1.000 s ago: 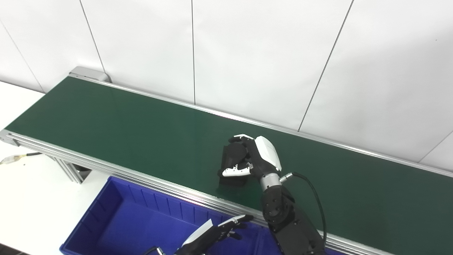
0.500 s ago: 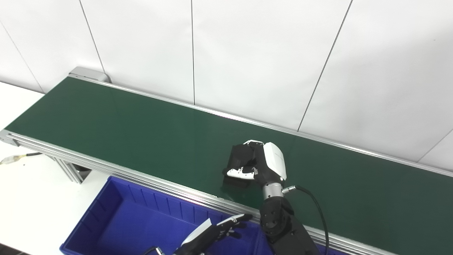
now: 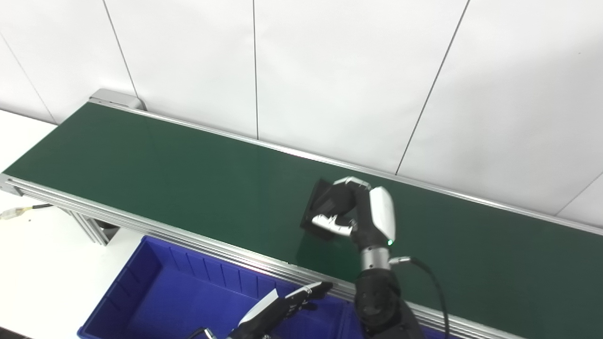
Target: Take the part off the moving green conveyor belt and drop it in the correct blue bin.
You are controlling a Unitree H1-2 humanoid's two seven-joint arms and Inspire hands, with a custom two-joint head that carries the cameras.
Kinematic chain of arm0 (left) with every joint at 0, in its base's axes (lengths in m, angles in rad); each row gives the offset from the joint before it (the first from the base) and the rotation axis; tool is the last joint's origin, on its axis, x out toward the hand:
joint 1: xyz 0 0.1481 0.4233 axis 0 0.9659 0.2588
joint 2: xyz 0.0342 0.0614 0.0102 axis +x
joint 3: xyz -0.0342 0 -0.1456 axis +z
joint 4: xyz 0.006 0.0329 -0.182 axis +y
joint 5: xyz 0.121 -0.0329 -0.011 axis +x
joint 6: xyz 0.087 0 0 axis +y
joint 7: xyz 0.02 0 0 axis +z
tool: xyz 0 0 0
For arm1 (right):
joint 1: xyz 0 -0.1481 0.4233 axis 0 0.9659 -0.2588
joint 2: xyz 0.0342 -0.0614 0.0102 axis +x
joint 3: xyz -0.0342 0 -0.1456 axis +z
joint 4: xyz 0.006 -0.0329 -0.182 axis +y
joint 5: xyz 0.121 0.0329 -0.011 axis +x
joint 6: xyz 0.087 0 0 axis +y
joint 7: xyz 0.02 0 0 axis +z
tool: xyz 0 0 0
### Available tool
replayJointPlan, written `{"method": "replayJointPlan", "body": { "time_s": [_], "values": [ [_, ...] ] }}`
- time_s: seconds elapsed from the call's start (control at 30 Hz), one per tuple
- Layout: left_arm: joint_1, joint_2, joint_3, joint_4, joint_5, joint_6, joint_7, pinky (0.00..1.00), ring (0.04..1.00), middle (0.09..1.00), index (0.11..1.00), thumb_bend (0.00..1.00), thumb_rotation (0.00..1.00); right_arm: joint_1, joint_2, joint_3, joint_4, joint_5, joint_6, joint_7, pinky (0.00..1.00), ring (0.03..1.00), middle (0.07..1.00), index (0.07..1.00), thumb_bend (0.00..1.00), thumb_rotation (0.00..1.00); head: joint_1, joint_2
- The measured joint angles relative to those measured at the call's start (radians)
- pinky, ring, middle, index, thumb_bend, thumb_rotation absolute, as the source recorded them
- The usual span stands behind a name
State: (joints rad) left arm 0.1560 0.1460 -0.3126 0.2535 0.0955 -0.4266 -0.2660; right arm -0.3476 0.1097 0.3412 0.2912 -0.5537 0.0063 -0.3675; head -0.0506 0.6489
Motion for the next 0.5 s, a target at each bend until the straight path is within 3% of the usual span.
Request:
{"method": "replayJointPlan", "body": {
  "time_s": [0.3, 0.5],
  "values": [
    [0.005, 0.026, 0.008, -0.054, -0.022, 0.001, -0.022, 0.84, 0.913, 0.945, 0.921, 0.99, 0.3, 0.192, -0.033, -0.069, -0.33, 0.021, 0.067, 0.095, 0.47, 0.564, 0.545, 0.472, 0.51, 0.0, -0.067, 0.063],
    [0.009, 0.038, 0.013, -0.072, -0.034, 0.01, -0.031, 0.83, 0.907, 0.943, 0.917, 0.99, 0.3, 0.26, -0.048, -0.094, -0.443, 0.018, 0.078, 0.128, 0.49, 0.567, 0.538, 0.471, 0.51, 0.0, -0.095, 0.101]
  ]
}}
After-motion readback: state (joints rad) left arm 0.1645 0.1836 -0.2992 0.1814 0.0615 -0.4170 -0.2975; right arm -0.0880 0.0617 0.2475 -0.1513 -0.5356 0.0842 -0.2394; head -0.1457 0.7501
